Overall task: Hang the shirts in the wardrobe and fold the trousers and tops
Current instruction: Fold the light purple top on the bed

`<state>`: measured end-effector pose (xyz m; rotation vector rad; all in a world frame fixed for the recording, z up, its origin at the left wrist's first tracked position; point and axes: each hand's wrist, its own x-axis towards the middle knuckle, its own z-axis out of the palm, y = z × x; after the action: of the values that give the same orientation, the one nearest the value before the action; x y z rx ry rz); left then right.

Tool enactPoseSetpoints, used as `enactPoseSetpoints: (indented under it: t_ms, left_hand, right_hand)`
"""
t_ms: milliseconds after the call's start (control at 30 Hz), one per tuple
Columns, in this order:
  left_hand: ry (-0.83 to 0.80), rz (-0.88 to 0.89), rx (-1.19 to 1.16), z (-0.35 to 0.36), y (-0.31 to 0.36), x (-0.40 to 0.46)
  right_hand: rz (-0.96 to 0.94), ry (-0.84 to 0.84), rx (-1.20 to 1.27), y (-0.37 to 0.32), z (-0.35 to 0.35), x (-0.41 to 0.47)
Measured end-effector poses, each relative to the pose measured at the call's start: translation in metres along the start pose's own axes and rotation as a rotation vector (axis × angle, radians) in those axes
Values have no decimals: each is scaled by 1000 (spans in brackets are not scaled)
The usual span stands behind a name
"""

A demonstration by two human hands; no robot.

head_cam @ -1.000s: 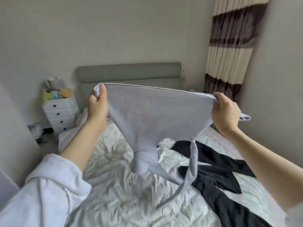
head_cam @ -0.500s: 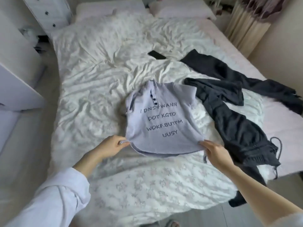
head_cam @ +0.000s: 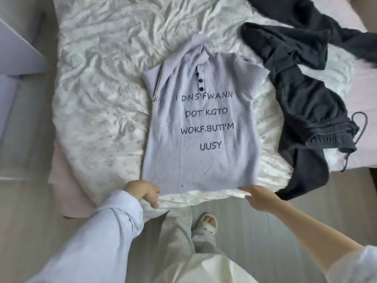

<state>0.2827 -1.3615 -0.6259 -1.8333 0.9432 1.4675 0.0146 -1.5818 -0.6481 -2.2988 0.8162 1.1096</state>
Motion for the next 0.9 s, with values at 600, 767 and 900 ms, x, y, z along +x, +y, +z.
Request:
enactPoseSetpoints:
  t_ms: [600,767,900]
  left_hand:
    - [942,262,-581,-244,16,9]
    - [977,366,-591,-322,33,37]
    - [948,494,-513,-364,74,58]
  right_hand:
    - [201,614,851,-11,-209,89]
    - [185,746,812,16,-264,137]
    - [129,620,545,37,-287,164]
